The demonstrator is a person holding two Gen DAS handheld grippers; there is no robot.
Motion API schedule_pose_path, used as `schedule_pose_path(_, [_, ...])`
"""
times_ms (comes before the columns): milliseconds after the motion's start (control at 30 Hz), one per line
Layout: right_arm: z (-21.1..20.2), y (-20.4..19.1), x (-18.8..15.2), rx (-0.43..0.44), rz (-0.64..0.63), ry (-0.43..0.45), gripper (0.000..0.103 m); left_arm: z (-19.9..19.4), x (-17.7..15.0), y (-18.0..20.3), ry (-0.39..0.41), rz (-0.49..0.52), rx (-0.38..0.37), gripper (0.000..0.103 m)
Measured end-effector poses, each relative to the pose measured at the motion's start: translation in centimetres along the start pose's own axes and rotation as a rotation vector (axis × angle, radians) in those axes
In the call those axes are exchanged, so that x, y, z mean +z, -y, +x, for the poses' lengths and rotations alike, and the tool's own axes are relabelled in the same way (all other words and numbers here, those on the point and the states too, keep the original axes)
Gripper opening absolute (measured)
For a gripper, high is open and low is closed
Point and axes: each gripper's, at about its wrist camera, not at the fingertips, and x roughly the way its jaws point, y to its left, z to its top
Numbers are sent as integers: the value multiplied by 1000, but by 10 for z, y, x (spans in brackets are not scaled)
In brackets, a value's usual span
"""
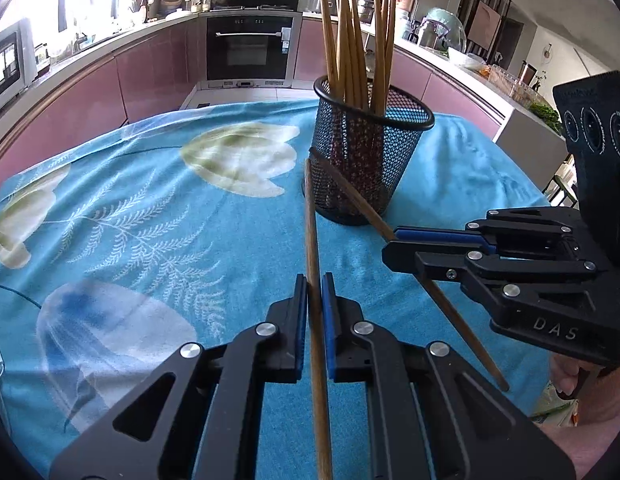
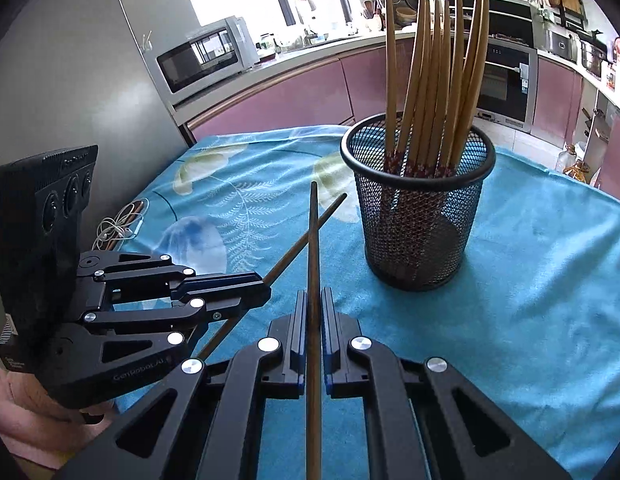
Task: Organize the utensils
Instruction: 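Lift the left tool's chopstick upright above the mesh cup while the right tool lifts its own, then lower the left tool's chopstick into the black mesh cup while the right tool inserts its own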
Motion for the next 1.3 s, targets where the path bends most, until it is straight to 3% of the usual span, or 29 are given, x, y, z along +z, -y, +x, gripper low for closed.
schedule_pose_path(767, [-83,18,15,27,45,247,6,-82,31,9,182,-19,-171,8])
schedule_pose_path(1300, [-107,22,52,1,15,354,6,-109,70,5,298,-50,-182,8])
